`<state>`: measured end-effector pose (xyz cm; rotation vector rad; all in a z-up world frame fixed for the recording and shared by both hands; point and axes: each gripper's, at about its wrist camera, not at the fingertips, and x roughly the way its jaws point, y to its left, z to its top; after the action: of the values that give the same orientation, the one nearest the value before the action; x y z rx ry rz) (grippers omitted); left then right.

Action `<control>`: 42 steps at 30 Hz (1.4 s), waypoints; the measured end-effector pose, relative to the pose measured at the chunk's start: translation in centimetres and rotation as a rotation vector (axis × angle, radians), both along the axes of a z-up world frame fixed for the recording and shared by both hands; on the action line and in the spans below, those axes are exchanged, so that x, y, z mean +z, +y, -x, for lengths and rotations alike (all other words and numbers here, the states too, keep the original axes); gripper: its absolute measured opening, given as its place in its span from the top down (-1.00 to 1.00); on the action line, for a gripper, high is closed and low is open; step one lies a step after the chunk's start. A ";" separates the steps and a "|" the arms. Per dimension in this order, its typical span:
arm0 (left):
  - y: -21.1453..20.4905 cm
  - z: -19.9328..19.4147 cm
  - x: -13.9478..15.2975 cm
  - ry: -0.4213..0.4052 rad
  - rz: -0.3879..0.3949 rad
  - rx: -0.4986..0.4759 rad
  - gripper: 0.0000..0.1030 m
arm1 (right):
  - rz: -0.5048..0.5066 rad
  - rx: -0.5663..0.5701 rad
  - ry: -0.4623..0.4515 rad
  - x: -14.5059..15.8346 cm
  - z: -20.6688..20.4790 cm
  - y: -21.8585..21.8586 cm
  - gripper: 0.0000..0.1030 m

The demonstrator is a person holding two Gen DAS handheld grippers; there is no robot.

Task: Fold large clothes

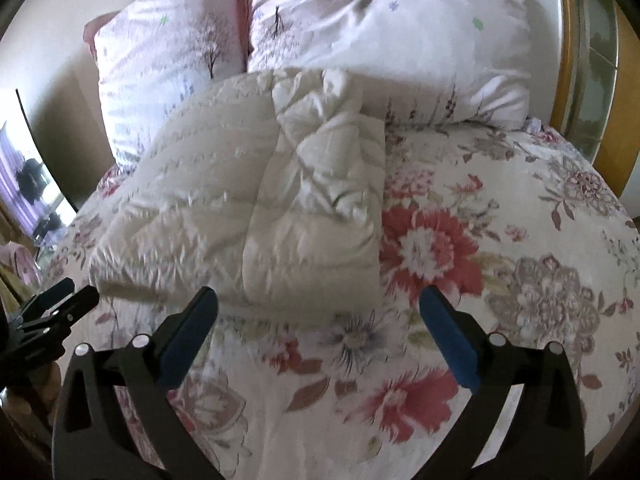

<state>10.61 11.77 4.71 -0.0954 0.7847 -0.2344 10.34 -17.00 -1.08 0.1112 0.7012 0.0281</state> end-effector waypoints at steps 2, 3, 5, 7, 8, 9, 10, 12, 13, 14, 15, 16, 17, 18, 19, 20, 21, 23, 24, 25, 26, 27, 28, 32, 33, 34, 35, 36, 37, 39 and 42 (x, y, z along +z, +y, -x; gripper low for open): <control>-0.2 0.4 -0.3 0.015 -0.005 -0.003 -0.97 | 0.005 0.004 0.020 -0.6 0.2 0.2 -0.96; -0.4 0.5 -0.5 0.026 -0.014 -0.005 -0.97 | 0.007 0.004 0.031 -0.9 0.2 0.4 -0.96; -0.8 0.5 -0.9 0.052 -0.041 -0.008 -0.97 | 0.021 -0.004 0.059 -1.5 0.3 0.7 -0.96; -1.1 0.4 -1.1 0.072 -0.065 -0.012 -0.97 | 0.038 -0.009 0.086 -2.1 0.4 0.9 -0.96; -1.3 0.4 -1.4 0.084 -0.078 -0.016 -0.97 | 0.047 -0.011 0.098 -2.3 0.4 1.1 -0.96; -1.5 0.4 -1.5 0.092 -0.085 -0.019 -0.97 | 0.058 -0.016 0.108 -2.5 0.4 1.2 -0.96; -1.6 0.4 -1.8 0.103 -0.092 -0.023 -0.97 | 0.071 -0.023 0.123 -2.8 0.5 1.4 -0.96; -1.9 0.3 -2.3 0.127 -0.108 -0.028 -0.97 | 0.091 -0.028 0.149 -3.4 0.5 1.8 -0.96; -2.0 0.4 -2.4 0.135 -0.113 -0.030 -0.97 | 0.098 -0.026 0.157 -3.6 0.5 1.9 -0.96; -2.1 0.4 -2.6 0.142 -0.117 -0.031 -0.97 | 0.105 -0.025 0.166 -3.8 0.5 2.0 -0.96; -2.1 0.5 -2.7 0.148 -0.122 -0.032 -0.97 | 0.110 -0.025 0.171 -3.9 0.5 2.1 -0.96; -2.1 0.5 -2.8 0.151 -0.125 -0.033 -0.97 | 0.113 -0.023 0.176 -4.1 0.5 2.2 -0.96; -2.2 0.6 -2.9 0.154 -0.131 -0.033 -0.97 | 0.115 -0.022 0.178 -4.1 0.5 2.3 -0.96; -2.2 0.6 -2.9 0.156 -0.135 -0.031 -0.97 | 0.117 -0.021 0.178 -4.2 0.5 2.3 -0.96; -2.3 0.6 -2.9 0.157 -0.137 -0.031 -0.97 | 0.118 -0.019 0.178 -4.2 0.5 2.4 -0.96; -2.3 0.6 -2.9 0.158 -0.140 -0.031 -0.97 | 0.120 -0.016 0.178 -4.2 0.5 2.4 -0.96; -2.3 0.6 -3.0 0.159 -0.141 -0.031 -0.97 | 0.121 -0.014 0.178 -4.2 0.5 2.5 -0.96; -2.4 0.5 -3.0 0.163 -0.141 -0.031 -0.97 | 0.124 -0.010 0.181 -4.3 0.5 2.6 -0.96; -2.4 0.5 -3.1 0.166 -0.141 -0.031 -0.97 | 0.125 -0.009 0.183 -4.4 0.4 2.6 -0.96; -2.5 0.5 -3.2 0.168 -0.142 -0.031 -0.97 | 0.125 -0.008 0.185 -4.5 0.4 2.6 -0.96; -2.5 0.5 -3.2 0.170 -0.143 -0.031 -0.97 | 0.124 -0.008 0.186 -4.5 0.3 2.6 -0.96; -2.5 0.5 -3.3 0.171 -0.143 -0.032 -0.97 | 0.124 -0.007 0.187 -4.5 0.4 2.6 -0.96; -2.5 0.5 -3.3 0.172 -0.145 -0.032 -0.97 | 0.126 -0.007 0.188 -4.6 0.4 2.7 -0.96; -2.5 0.5 -3.3 0.173 -0.144 -0.030 -0.97 | 0.129 -0.003 0.189 -4.6 0.3 2.7 -0.96; -2.5 0.5 -3.4 0.173 -0.143 -0.029 -0.97 | 0.130 -0.003 0.190 -4.7 0.3 2.8 -0.96; -2.4 0.5 -3.4 0.173 -0.142 -0.029 -0.97 | 0.129 -0.002 0.190 -4.7 0.3 2.8 -0.96; -2.4 0.4 -3.4 0.174 -0.142 -0.028 -0.97 | 0.129 -0.002 0.190 -4.7 0.3 2.8 -0.96; -2.4 0.4 -3.4 0.174 -0.142 -0.029 -0.97 | 0.129 -0.003 0.190 -4.7 0.3 2.8 -0.96; -2.4 0.4 -3.4 0.174 -0.142 -0.029 -0.97 | 0.129 -0.001 0.190 -4.7 0.3 2.8 -0.96; -2.4 0.4 -3.4 0.174 -0.142 -0.029 -0.97 | 0.130 -0.002 0.190 -4.7 0.3 2.8 -0.96; -2.4 0.3 -3.4 0.175 -0.141 -0.028 -0.97 | 0.130 0.001 0.191 -4.7 0.2 2.8 -0.96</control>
<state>10.27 9.40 1.29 0.0289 0.9751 -0.1985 10.10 -14.24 -5.76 -0.0115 0.8913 -0.0276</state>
